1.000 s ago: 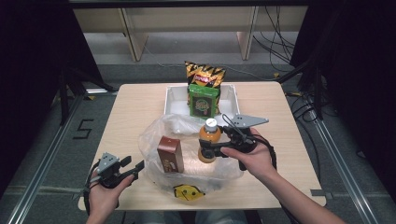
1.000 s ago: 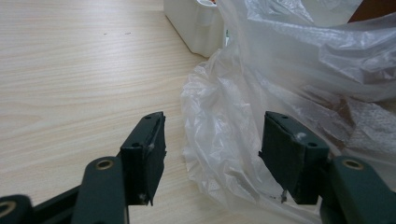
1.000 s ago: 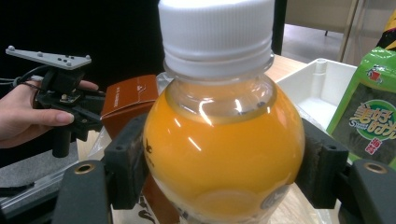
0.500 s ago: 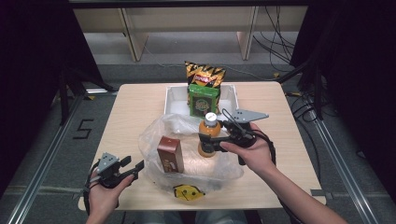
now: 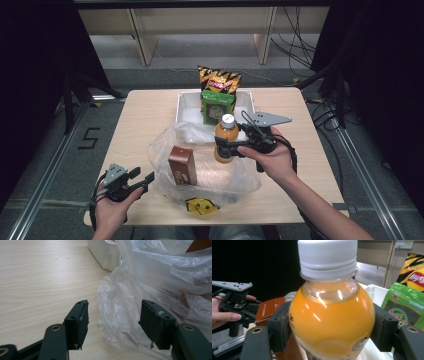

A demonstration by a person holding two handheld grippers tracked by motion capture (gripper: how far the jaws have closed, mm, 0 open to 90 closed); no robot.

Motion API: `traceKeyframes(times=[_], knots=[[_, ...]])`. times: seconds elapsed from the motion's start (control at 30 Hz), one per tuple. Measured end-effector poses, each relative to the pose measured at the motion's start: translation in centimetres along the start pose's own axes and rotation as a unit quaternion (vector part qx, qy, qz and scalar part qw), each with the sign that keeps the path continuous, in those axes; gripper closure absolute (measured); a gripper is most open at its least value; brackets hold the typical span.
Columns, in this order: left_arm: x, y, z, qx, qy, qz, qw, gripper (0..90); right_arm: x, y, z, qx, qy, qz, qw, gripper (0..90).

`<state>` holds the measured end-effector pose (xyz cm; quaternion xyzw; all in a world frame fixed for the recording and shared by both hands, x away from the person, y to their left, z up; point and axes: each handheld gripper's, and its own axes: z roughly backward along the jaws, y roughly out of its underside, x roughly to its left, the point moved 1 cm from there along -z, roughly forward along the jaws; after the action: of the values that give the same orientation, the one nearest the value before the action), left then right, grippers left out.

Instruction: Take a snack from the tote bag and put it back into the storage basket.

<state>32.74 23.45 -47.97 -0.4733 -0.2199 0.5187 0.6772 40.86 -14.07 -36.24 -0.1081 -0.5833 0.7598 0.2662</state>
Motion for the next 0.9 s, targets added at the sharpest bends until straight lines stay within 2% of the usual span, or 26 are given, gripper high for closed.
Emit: traceKeyframes(times=[0.07,0.1,0.13,0.17,0.23,0.3,0.33,0.43,0.47,0.57,0.67,0.73,0.8,0.83,0.87,0.9], knots=[[0.0,0.0,0.0,0.001,0.0,0.002,1.0,39.4,-0.2,-0.1,0.0,-0.005,0.002,0.007,1.0,31.0],[0.0,0.0,0.0,0.001,-0.001,-0.001,1.0,39.4,-0.2,-0.2,0.1,0.0,0.005,-0.001,1.0,31.0],[0.0,0.0,0.0,0.0,0.0,-0.001,1.0,39.4,-0.3,-0.3,0.1,-0.007,0.0,0.003,1.0,31.0],[0.0,0.0,0.0,0.0,-0.001,-0.001,1.0,39.4,-0.4,-0.3,0.1,-0.004,0.004,-0.001,1.0,30.9],[0.0,0.0,0.0,-0.001,0.001,-0.001,1.0,39.4,-0.7,-0.4,0.1,-0.01,0.012,0.008,0.9999,30.9],[0.0,0.0,0.0,0.0,0.0,-0.001,1.0,39.4,-0.8,-0.4,0.1,-0.008,0.008,0.002,0.9999,31.0],[0.0,0.0,0.0,0.001,-0.001,0.0,1.0,39.4,-1.0,-0.5,0.2,-0.007,0.015,-0.004,0.9999,30.9],[0.0,0.0,0.0,0.0,-0.001,-0.001,1.0,39.4,-1.4,-0.6,0.1,-0.012,0.019,0.005,0.9997,31.0],[0.0,0.0,0.0,0.0,0.0,-0.002,1.0,39.4,-1.5,-0.6,0.1,-0.008,0.02,-0.007,0.9997,31.0],[0.0,0.0,0.0,0.0,-0.001,-0.001,1.0,39.4,-1.8,-0.7,0.1,-0.011,0.023,0.002,0.9997,31.0],[0.0,0.0,0.0,0.001,-0.001,0.0,1.0,39.4,-1.9,-0.7,0.0,-0.012,0.027,-0.008,0.9995,31.0],[0.0,0.0,0.0,0.001,-0.002,0.0,1.0,39.4,-2.2,-0.8,-0.1,-0.012,0.027,-0.003,0.9996,31.0],[0.0,0.0,0.0,0.001,-0.001,0.0,1.0,39.4,-2.2,-0.9,-0.1,-0.013,0.03,-0.009,0.9994,31.0],[0.0,0.0,0.0,0.001,-0.001,0.0,1.0,39.4,-2.4,-1.0,-0.2,-0.013,0.031,0.0,0.9994,31.0],[0.0,0.0,0.0,0.0,-0.001,0.0,1.0,39.4,-2.3,-1.0,-0.1,-0.015,0.03,-0.008,0.9994,31.0],[0.0,0.0,0.0,0.001,-0.001,0.0,1.0,39.4,-2.4,-1.2,-0.1,-0.015,0.031,-0.002,0.9994,31.0]])
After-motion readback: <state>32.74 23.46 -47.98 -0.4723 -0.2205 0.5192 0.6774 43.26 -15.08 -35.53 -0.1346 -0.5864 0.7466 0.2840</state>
